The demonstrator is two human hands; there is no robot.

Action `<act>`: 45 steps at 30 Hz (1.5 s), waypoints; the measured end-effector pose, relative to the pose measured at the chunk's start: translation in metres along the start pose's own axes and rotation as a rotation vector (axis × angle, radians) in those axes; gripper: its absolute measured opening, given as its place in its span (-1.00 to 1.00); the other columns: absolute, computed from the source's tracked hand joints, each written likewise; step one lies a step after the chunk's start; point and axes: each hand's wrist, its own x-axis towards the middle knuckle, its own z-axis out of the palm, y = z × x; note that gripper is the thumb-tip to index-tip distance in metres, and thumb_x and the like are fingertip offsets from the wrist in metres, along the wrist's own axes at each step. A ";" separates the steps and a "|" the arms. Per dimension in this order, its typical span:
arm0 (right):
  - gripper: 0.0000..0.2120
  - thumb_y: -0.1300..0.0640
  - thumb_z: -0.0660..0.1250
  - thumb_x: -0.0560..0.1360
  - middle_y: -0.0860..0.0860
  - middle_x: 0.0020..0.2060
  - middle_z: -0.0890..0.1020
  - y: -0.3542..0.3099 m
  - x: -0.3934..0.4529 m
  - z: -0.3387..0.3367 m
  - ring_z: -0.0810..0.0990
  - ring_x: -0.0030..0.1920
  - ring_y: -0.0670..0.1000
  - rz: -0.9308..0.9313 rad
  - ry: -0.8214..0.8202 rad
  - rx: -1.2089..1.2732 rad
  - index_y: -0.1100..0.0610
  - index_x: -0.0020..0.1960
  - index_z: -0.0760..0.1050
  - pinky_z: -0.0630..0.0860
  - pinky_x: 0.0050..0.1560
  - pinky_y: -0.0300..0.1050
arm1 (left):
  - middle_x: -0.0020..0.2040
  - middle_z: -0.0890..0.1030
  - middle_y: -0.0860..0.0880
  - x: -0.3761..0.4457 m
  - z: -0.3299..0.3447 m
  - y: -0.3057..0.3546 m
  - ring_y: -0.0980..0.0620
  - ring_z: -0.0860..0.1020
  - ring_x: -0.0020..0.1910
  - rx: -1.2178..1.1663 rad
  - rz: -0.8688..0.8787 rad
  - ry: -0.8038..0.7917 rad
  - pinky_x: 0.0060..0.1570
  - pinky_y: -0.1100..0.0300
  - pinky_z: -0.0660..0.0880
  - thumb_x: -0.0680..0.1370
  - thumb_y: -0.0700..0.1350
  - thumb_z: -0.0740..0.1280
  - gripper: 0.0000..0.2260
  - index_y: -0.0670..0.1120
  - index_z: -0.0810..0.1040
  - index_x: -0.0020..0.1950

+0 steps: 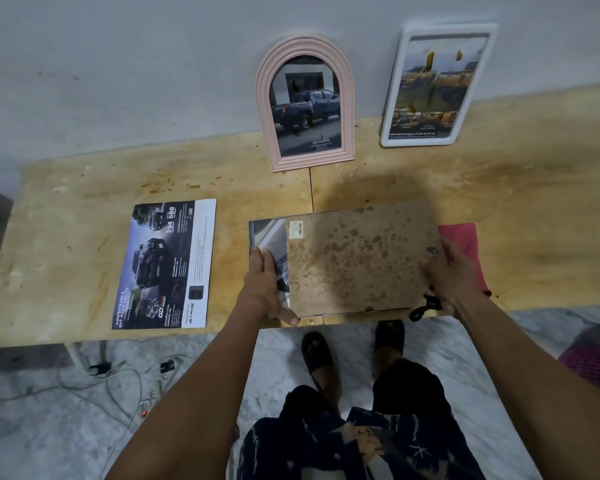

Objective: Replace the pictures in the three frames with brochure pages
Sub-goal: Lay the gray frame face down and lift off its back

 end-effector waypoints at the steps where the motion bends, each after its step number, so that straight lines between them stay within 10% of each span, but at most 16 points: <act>1: -0.53 0.37 0.26 0.55 0.02 0.12 0.59 0.002 0.000 0.002 0.61 -0.02 -0.02 -0.016 0.012 -0.003 0.06 0.41 0.41 0.59 -0.19 -0.18 | 0.58 -0.41 -0.07 0.000 0.001 -0.001 -0.13 -0.28 0.59 0.002 0.005 0.006 0.57 0.05 0.02 0.05 0.08 0.72 0.51 -0.16 -0.37 0.58; 6: -0.63 0.39 0.25 0.55 0.06 0.13 0.60 0.016 0.003 0.012 0.61 0.04 0.05 -0.029 0.184 0.068 0.14 0.31 0.50 0.63 0.03 -0.01 | 0.56 -0.45 -0.06 0.001 0.003 -0.004 -0.12 -0.29 0.59 -0.004 0.019 0.011 0.56 0.11 -0.03 0.09 0.06 0.72 0.49 -0.16 -0.40 0.57; 13: -0.70 0.30 0.24 0.54 -0.03 -0.08 0.60 0.027 0.004 0.021 0.59 -0.08 0.02 -0.010 0.310 0.132 0.11 0.22 0.56 0.51 -0.32 -0.29 | 0.57 -0.43 -0.05 -0.002 0.004 -0.003 -0.08 -0.29 0.58 0.003 0.035 0.027 0.49 0.22 -0.09 0.14 0.02 0.71 0.44 -0.15 -0.37 0.58; 19: -0.37 0.26 0.55 0.32 -0.05 0.12 0.54 0.019 0.000 0.014 0.55 0.04 0.00 -0.006 0.195 -0.008 0.10 0.34 0.41 0.56 0.03 -0.05 | 0.57 -0.41 -0.14 0.000 0.002 0.003 -0.14 -0.30 0.58 0.094 0.032 0.014 0.57 0.09 -0.06 0.12 0.11 0.70 0.45 -0.21 -0.35 0.57; 35: -0.43 0.41 0.49 0.37 0.05 0.13 0.59 0.001 0.000 -0.048 0.59 0.17 0.15 0.055 0.166 0.378 0.21 0.34 0.46 0.56 0.15 0.21 | 0.59 -0.28 -0.13 0.000 0.003 0.005 -0.19 -0.18 0.60 0.242 0.031 0.058 0.53 -0.07 0.15 0.03 0.23 0.68 0.49 -0.20 -0.28 0.59; 39: -0.39 0.42 0.47 0.37 0.12 0.24 0.55 -0.001 -0.013 -0.037 0.59 0.17 0.19 0.095 0.158 0.456 0.22 0.38 0.43 0.58 0.11 0.21 | 0.62 -0.13 -0.12 -0.008 -0.009 0.016 -0.18 -0.20 0.60 0.429 -0.045 -0.046 0.45 -0.31 0.07 0.28 0.19 0.58 0.16 -0.16 -0.08 0.61; 42: -0.37 0.44 0.45 0.38 0.08 0.21 0.54 -0.007 -0.020 -0.024 0.58 0.09 0.10 0.075 0.183 0.463 0.19 0.40 0.41 0.61 -0.06 0.02 | 0.18 0.59 -0.21 -0.011 -0.021 0.033 -0.24 0.51 0.26 -0.068 0.004 0.116 0.23 -0.26 0.46 0.51 0.02 0.34 -0.70 -0.11 0.57 0.16; 45: -0.34 0.44 0.45 0.37 0.07 0.20 0.52 -0.018 -0.022 -0.019 0.56 0.05 0.09 0.065 0.210 0.438 0.14 0.42 0.40 0.56 -0.20 -0.10 | -0.32 0.56 -0.22 -0.017 -0.027 0.059 -0.14 0.54 -0.35 -0.783 -0.081 0.169 -0.25 -0.07 0.57 0.62 0.15 0.24 -0.54 -0.27 0.54 -0.14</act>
